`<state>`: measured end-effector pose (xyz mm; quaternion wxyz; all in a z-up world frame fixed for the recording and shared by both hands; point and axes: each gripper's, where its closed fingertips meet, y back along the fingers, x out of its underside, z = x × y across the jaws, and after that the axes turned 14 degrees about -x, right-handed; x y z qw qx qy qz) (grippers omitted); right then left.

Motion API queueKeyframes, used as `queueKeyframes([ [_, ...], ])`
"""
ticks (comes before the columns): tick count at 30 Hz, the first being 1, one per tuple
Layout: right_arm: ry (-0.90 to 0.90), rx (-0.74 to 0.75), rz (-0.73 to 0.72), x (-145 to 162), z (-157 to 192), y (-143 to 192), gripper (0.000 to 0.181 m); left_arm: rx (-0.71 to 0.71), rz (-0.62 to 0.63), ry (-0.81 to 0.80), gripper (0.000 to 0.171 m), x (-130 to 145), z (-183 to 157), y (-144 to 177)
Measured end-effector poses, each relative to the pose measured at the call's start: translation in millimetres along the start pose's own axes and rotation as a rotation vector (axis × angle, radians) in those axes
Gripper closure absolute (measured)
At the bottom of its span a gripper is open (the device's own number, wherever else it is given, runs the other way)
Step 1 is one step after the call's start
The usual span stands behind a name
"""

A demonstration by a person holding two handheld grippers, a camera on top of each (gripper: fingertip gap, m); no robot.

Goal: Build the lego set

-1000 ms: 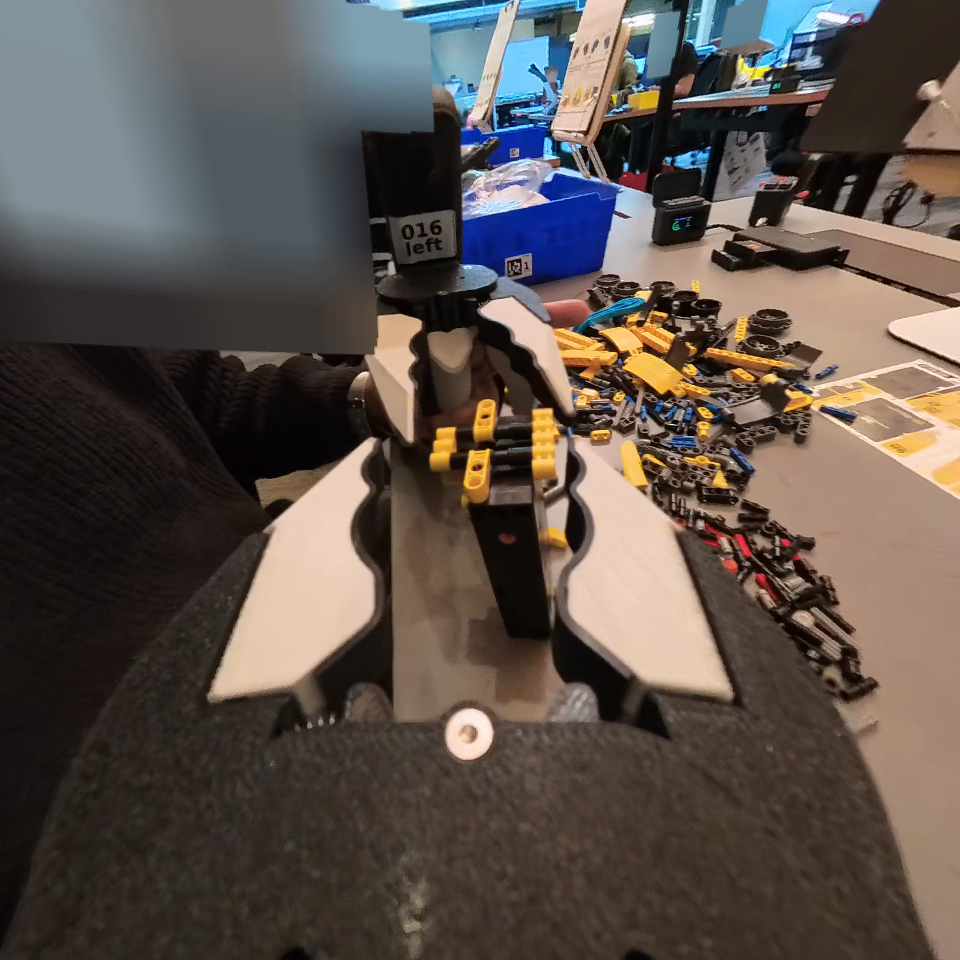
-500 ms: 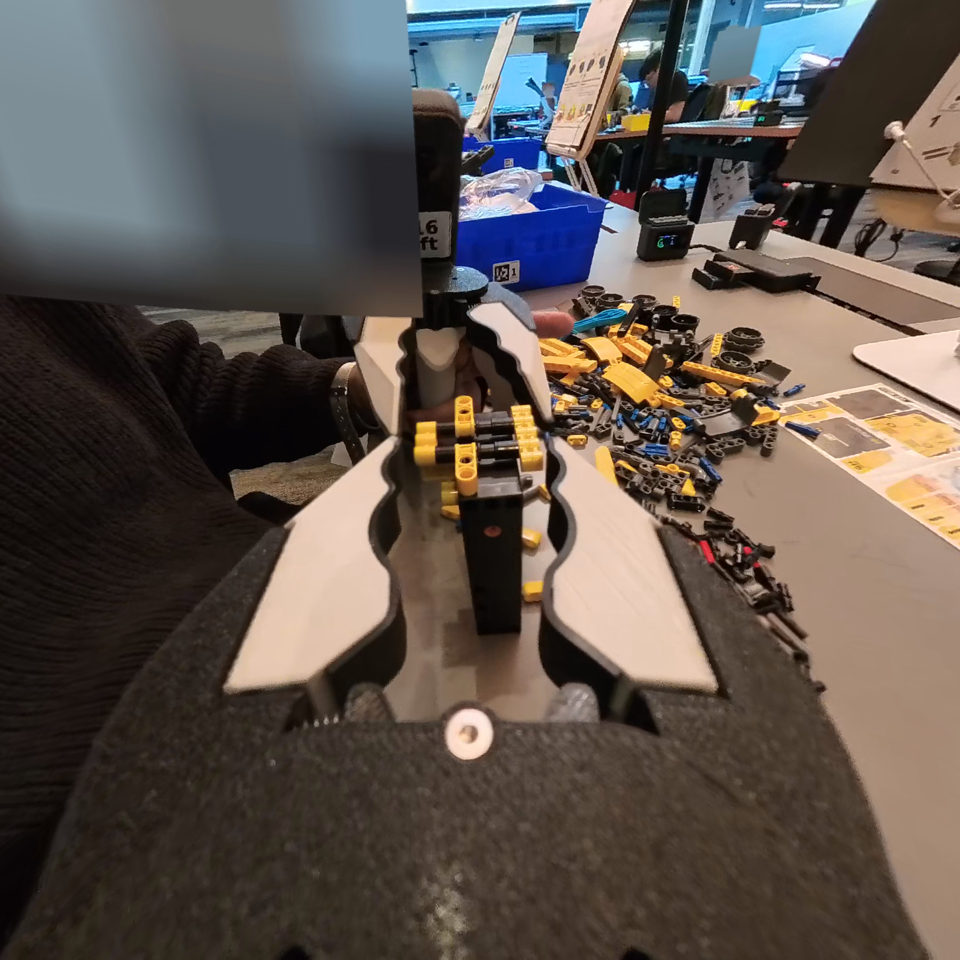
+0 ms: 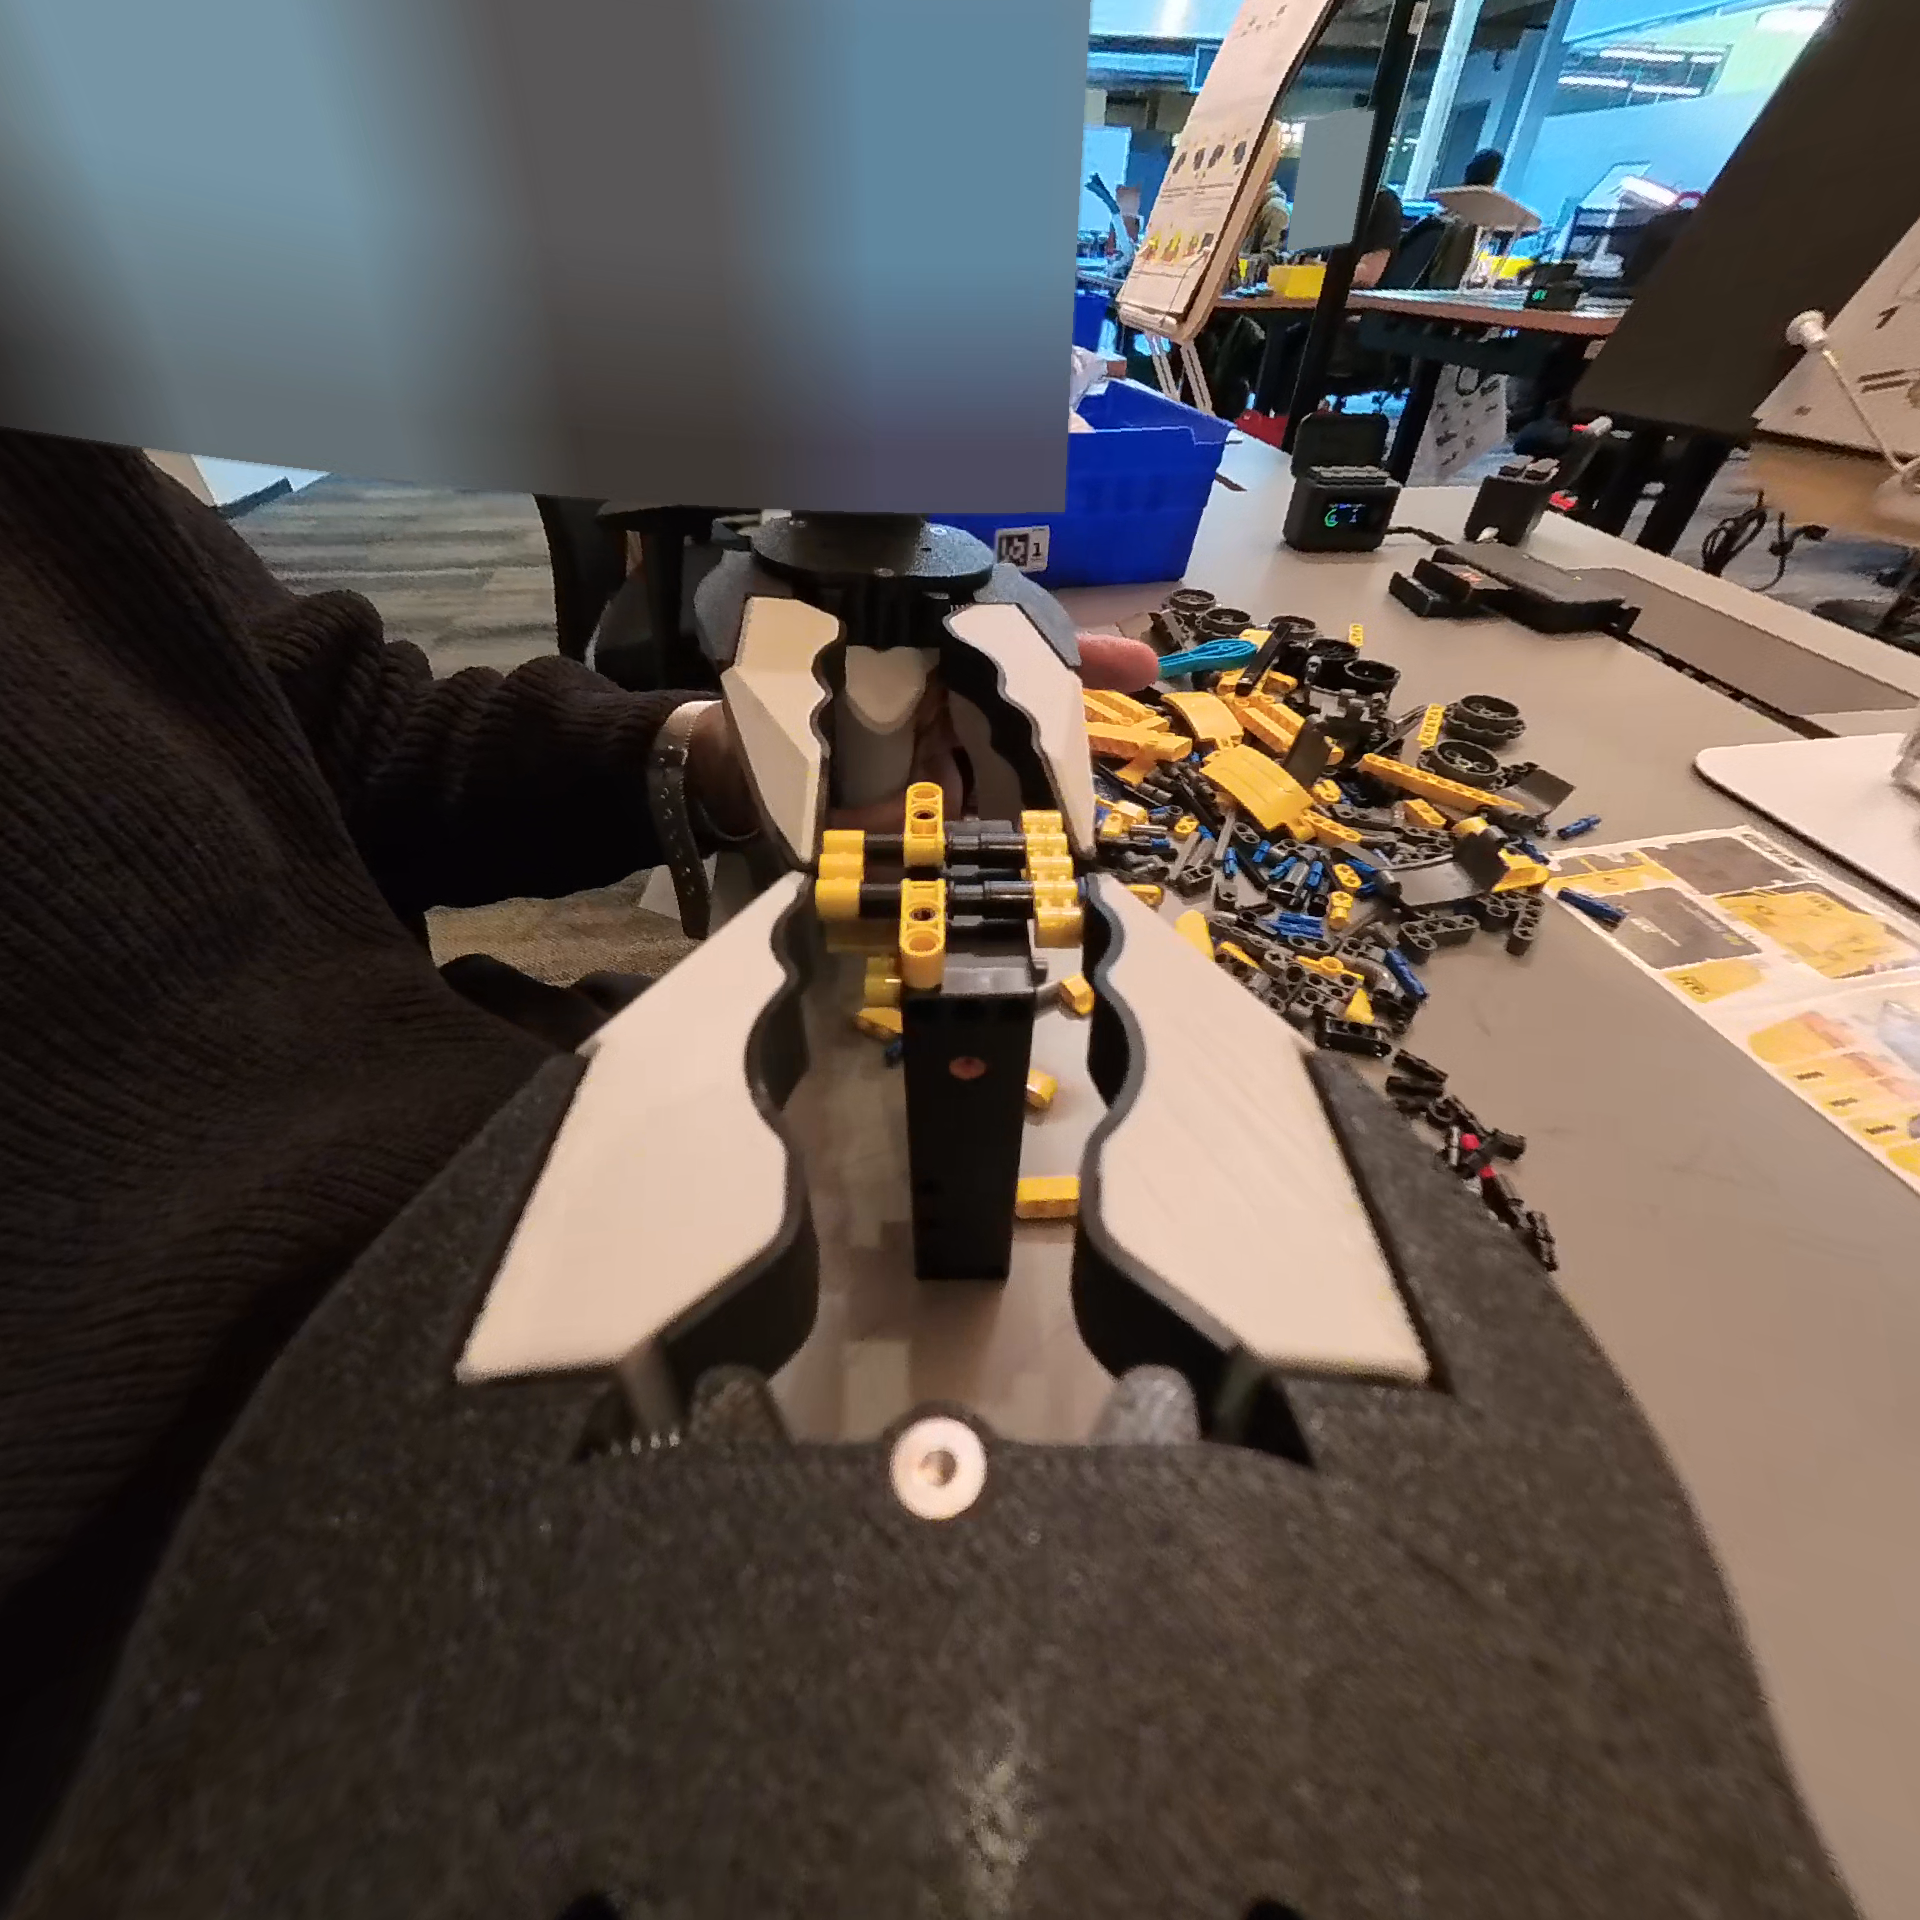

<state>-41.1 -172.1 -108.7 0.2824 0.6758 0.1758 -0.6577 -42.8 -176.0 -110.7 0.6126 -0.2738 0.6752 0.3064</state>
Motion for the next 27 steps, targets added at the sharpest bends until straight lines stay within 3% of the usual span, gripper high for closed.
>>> queueKeyframes([
  [27,-0.036,-0.036,-0.005,0.6,2.7,1.9,0.132,-0.016,0.005,-0.006,0.121,0.7,-2.2,-2.1],
])
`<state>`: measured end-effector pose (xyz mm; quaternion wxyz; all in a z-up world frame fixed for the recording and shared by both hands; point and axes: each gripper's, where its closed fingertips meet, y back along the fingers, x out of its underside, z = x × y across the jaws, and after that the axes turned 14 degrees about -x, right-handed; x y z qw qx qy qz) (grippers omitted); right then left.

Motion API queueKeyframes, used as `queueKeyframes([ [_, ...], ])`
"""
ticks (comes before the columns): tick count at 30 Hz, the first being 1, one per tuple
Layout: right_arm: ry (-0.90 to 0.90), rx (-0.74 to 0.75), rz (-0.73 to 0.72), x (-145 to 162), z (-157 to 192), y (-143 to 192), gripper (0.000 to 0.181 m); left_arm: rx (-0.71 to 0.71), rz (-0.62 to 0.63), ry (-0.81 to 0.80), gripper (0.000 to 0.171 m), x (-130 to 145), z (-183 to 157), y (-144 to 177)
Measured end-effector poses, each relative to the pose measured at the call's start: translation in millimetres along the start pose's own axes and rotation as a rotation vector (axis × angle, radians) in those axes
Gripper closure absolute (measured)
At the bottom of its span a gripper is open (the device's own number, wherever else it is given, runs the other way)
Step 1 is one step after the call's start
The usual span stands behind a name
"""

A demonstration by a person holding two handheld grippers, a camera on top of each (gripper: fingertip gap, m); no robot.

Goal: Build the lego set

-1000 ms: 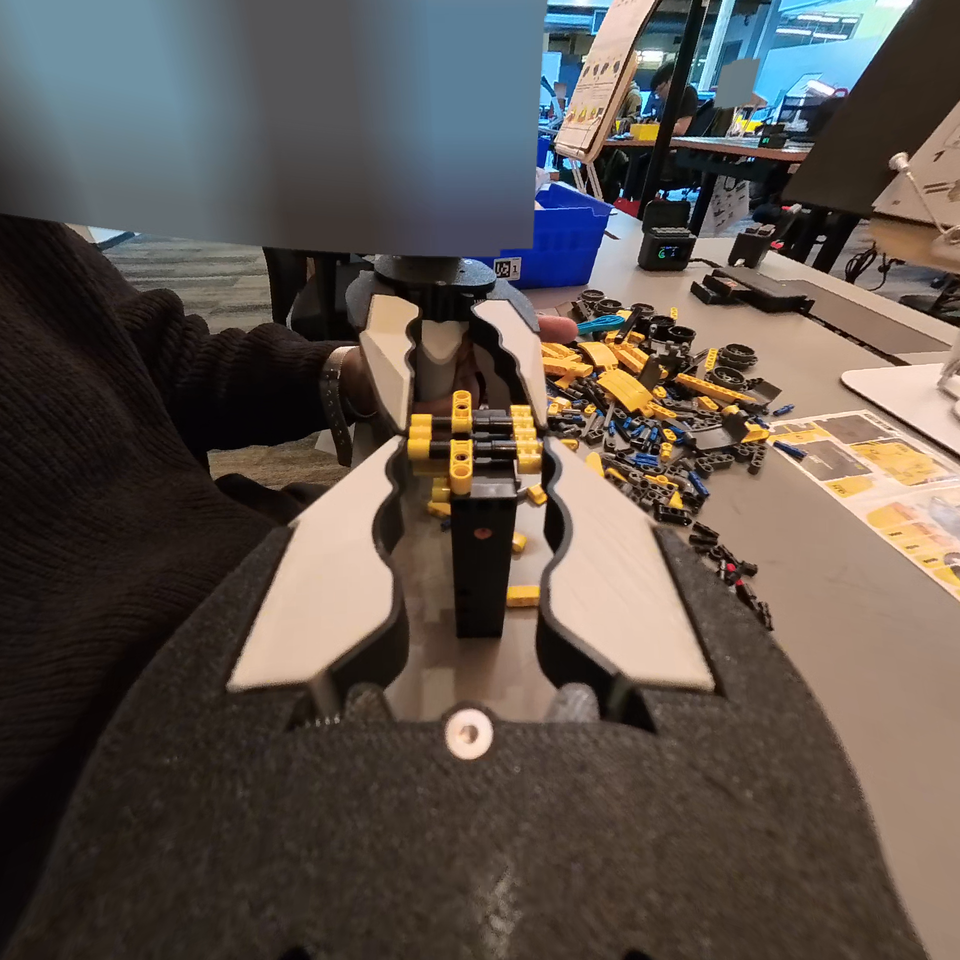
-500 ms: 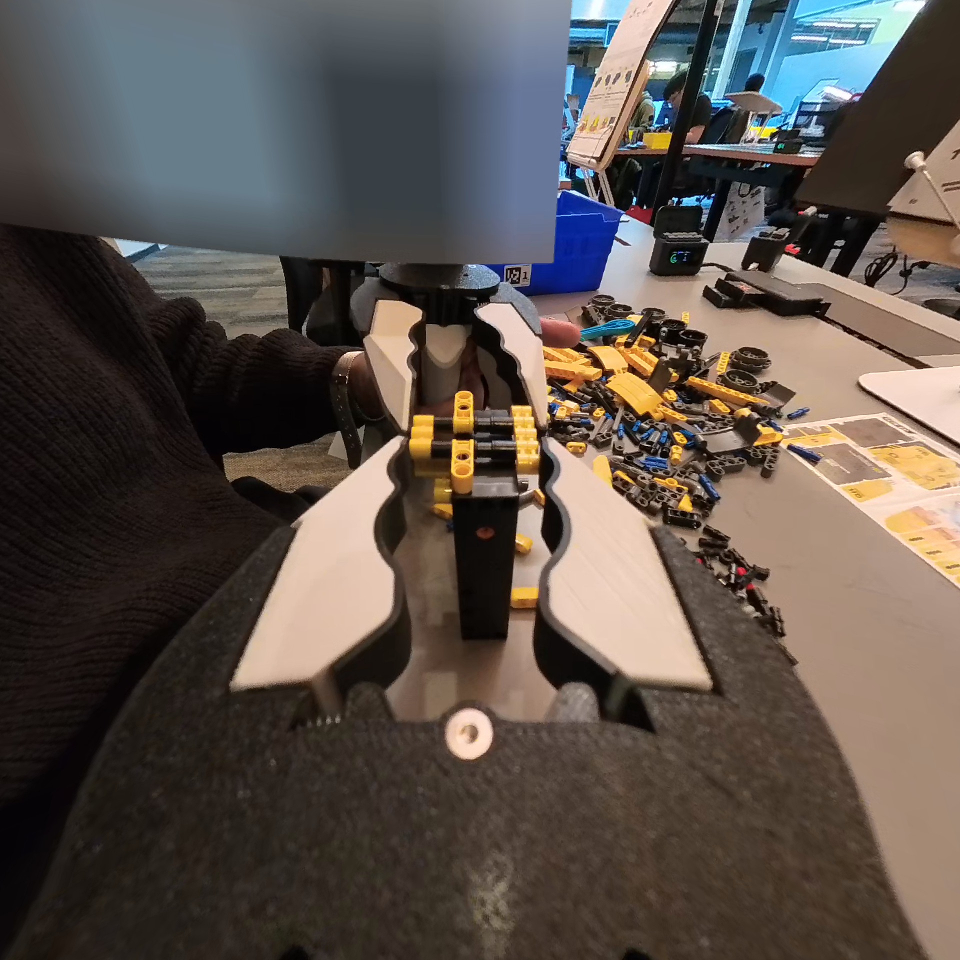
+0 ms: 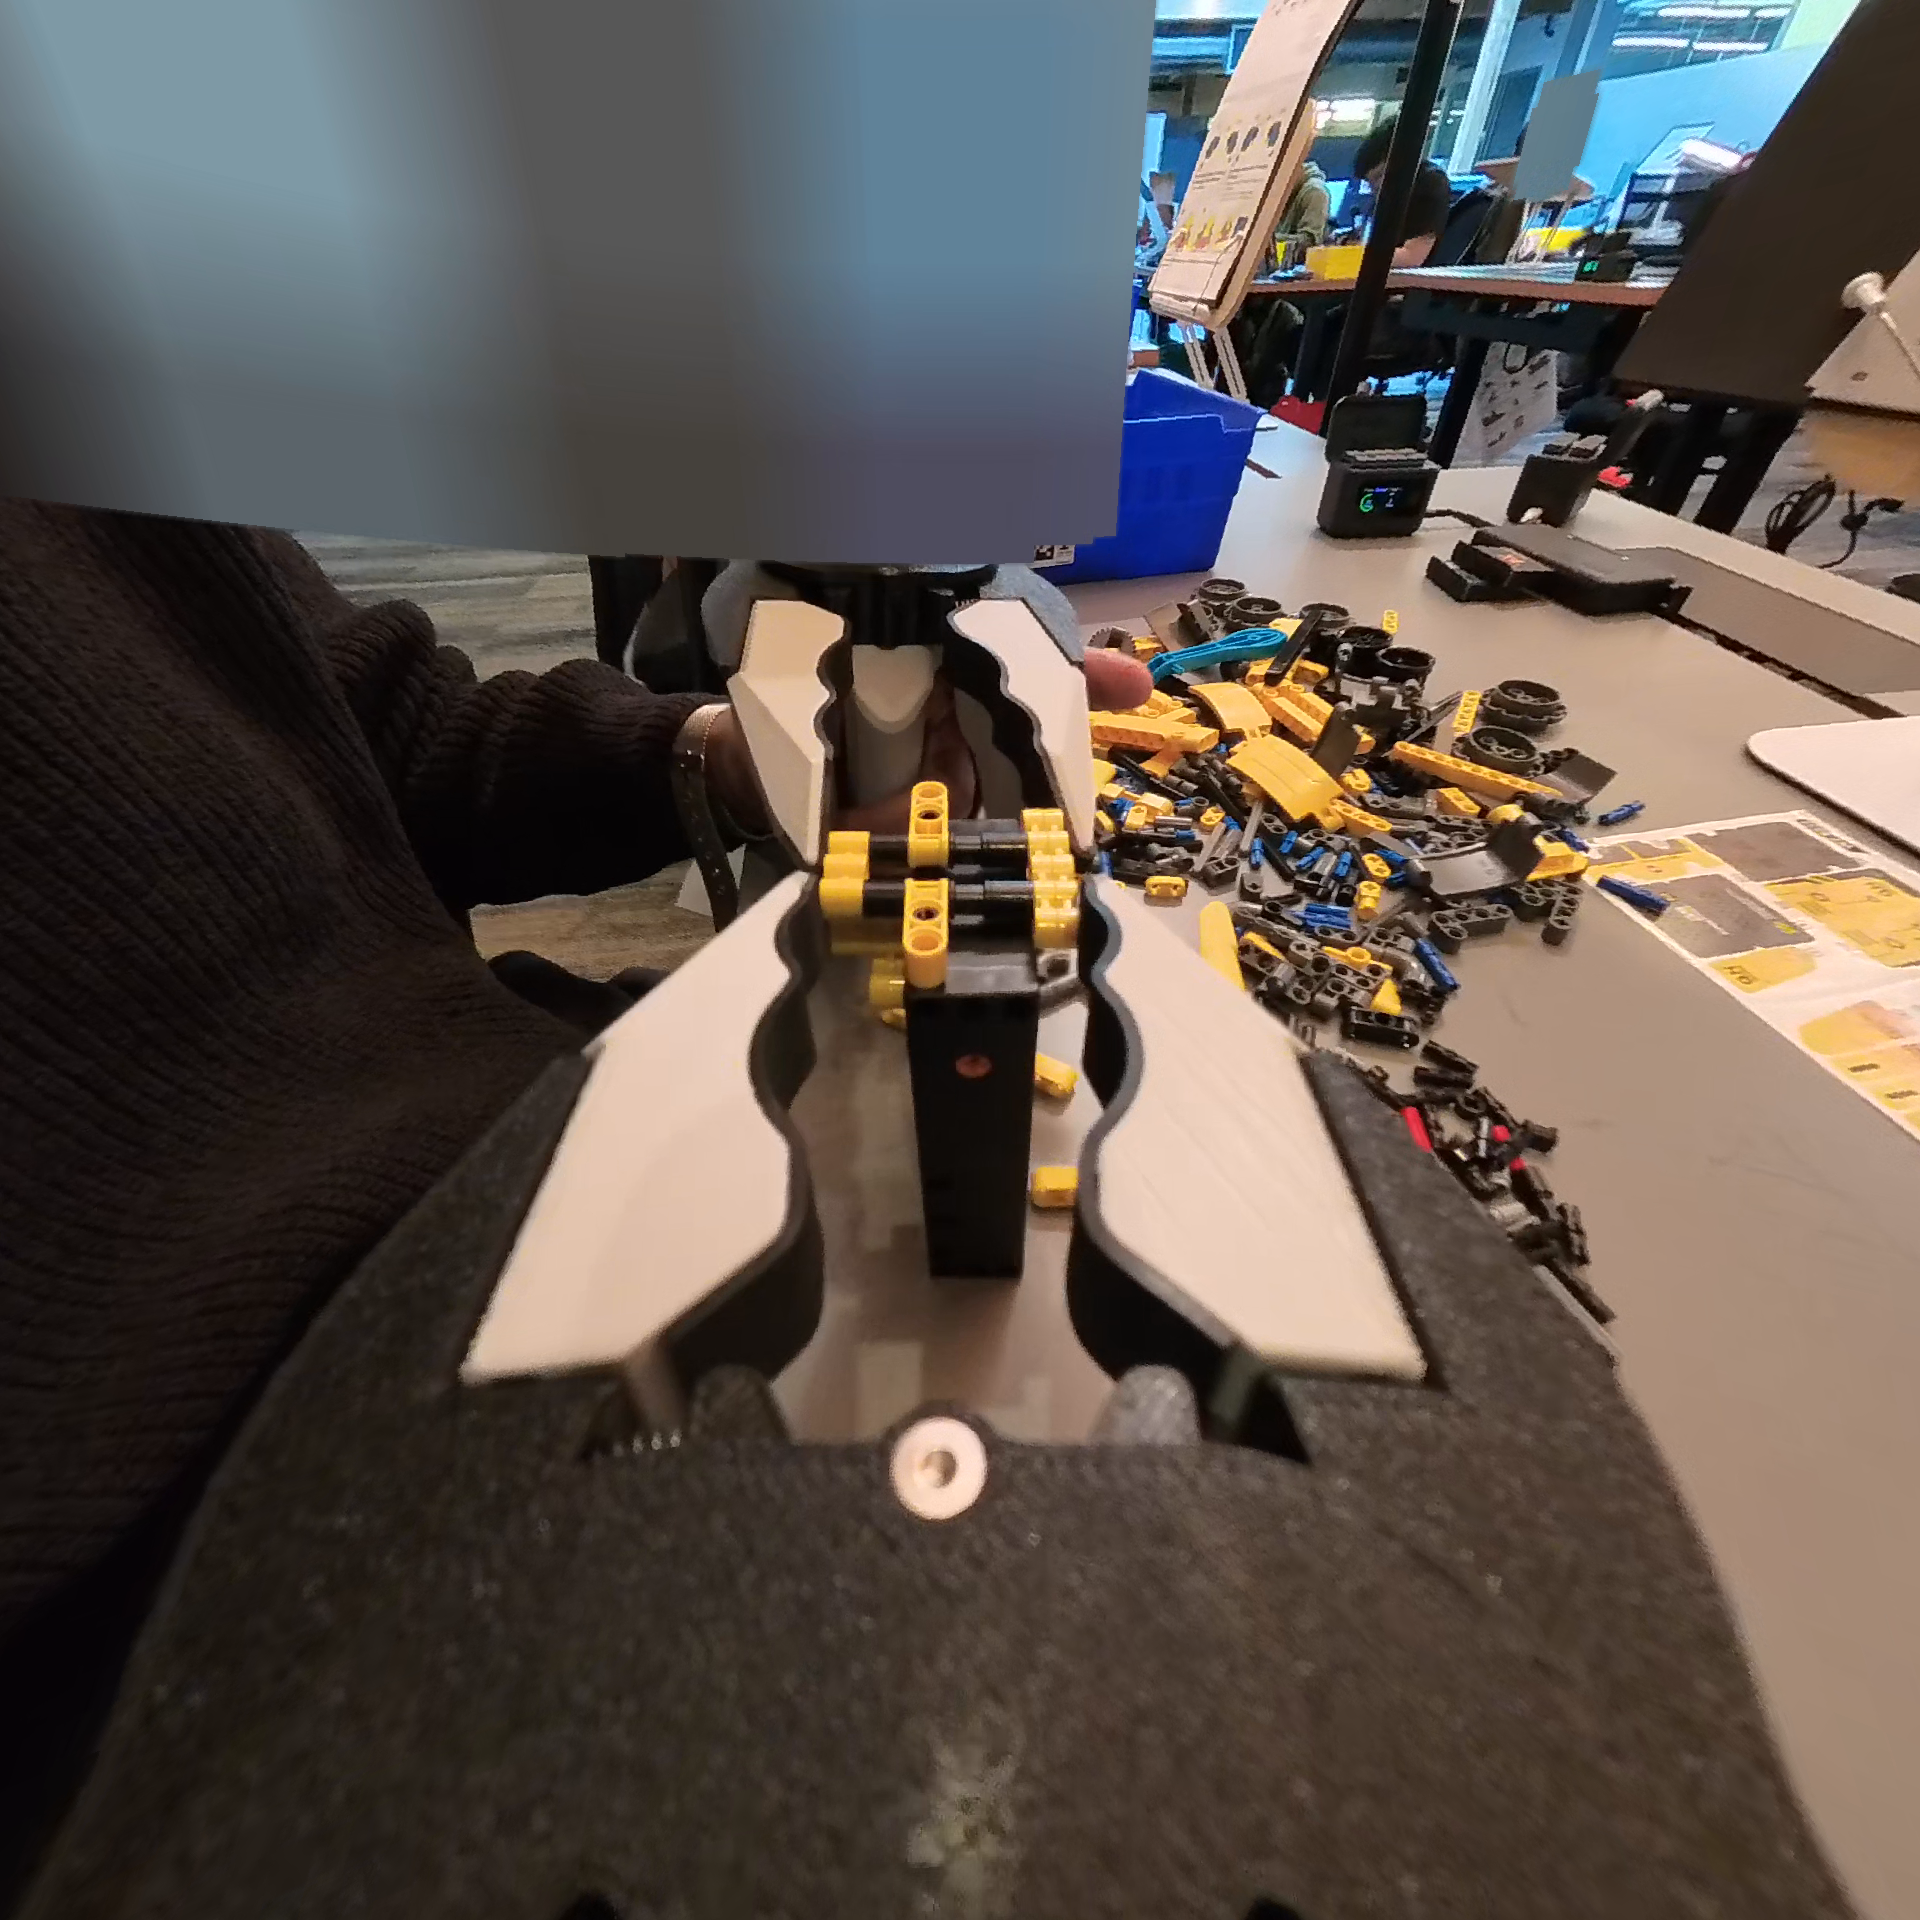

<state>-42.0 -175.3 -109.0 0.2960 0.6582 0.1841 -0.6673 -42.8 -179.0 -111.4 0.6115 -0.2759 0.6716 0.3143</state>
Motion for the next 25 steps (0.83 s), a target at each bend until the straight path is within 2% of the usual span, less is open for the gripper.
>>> queueKeyframes([
  [6,-0.049,-0.014,0.033,7.6,0.2,-0.3,0.129,-0.015,-0.014,-0.020,0.121,0.0,0.5,-0.1],
  [8,-0.040,0.006,0.026,9.5,-3.5,2.4,0.123,-0.026,-0.003,-0.031,0.120,1.9,2.4,0.6],
  [16,-0.016,-0.075,-0.315,-24.1,3.2,33.9,0.122,0.011,-0.055,0.019,0.119,-8.3,0.8,7.4],
  [20,0.025,0.011,-0.332,-25.9,-4.1,43.8,0.139,0.016,-0.114,0.050,0.119,-18.3,3.7,13.7],
  [25,-0.036,0.022,-0.310,-17.2,-10.8,40.1,0.144,-0.011,-0.131,0.064,0.119,-20.4,9.4,14.4],
])
